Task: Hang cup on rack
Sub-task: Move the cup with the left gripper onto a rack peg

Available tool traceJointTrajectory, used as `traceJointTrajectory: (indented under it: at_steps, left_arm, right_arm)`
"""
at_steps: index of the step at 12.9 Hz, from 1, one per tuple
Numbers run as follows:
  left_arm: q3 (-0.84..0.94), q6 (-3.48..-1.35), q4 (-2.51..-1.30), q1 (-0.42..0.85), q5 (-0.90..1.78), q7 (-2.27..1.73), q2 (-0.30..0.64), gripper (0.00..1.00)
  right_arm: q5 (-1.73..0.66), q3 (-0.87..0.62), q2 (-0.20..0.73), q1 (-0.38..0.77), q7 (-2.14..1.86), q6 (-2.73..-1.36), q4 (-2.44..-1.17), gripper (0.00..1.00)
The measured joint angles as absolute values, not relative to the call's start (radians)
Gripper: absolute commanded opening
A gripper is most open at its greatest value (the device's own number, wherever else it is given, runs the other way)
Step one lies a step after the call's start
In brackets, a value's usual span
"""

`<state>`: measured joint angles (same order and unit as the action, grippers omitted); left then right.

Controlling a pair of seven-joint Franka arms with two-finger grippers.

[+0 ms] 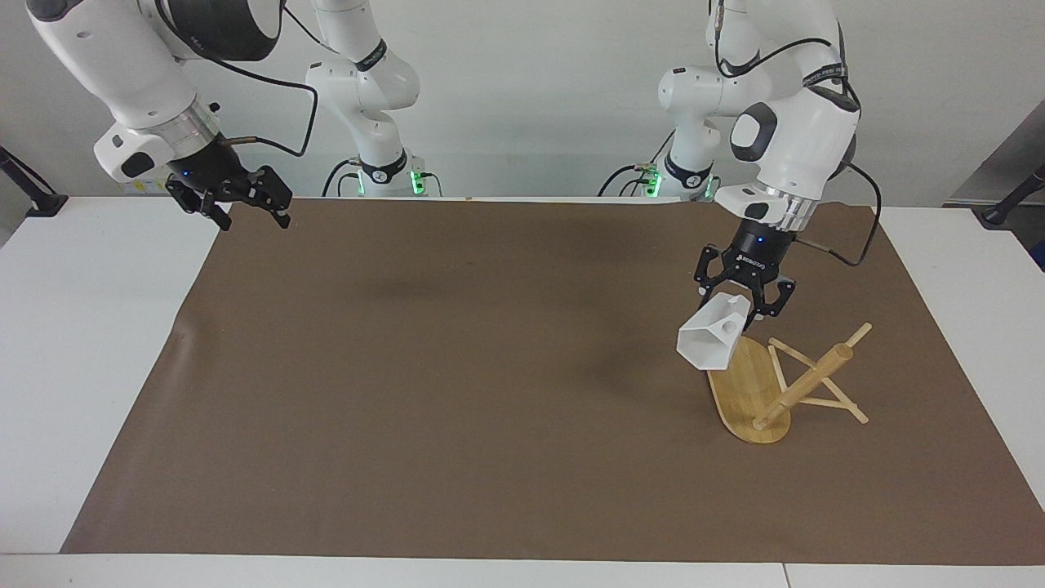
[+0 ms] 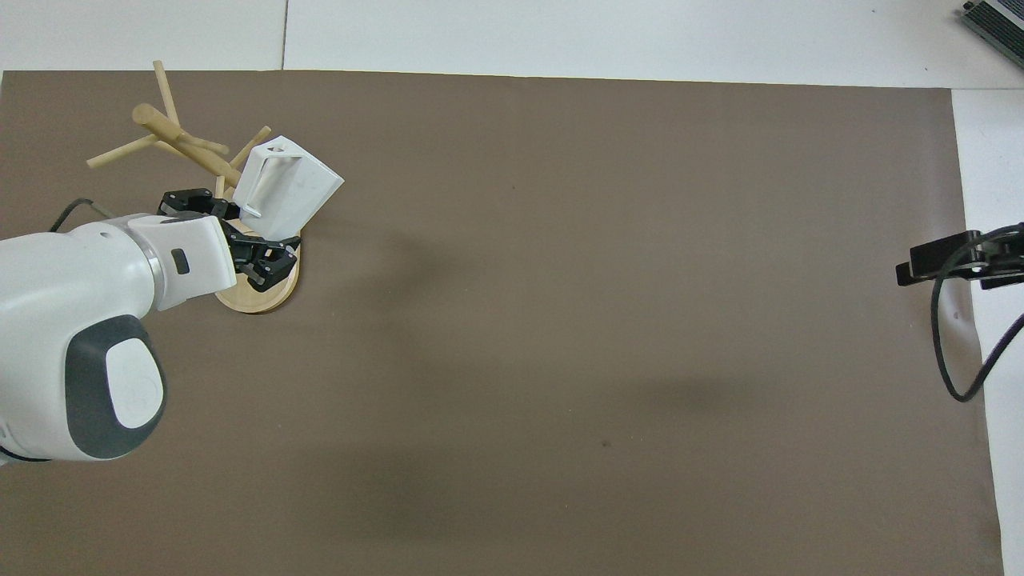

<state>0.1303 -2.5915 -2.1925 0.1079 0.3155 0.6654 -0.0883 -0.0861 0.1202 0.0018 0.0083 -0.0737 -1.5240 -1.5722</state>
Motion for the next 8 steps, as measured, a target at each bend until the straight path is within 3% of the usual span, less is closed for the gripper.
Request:
traceJointTrajectory:
  at_steps: [8]
  left_arm:
    - [0.129,-2.645,-2.219,0.083,0.315,0.458,-0.088,0.00]
  right_arm:
    - [-0.032,0.117,-0.007,0.015,-0.074,-1.521,-1.559,1.00]
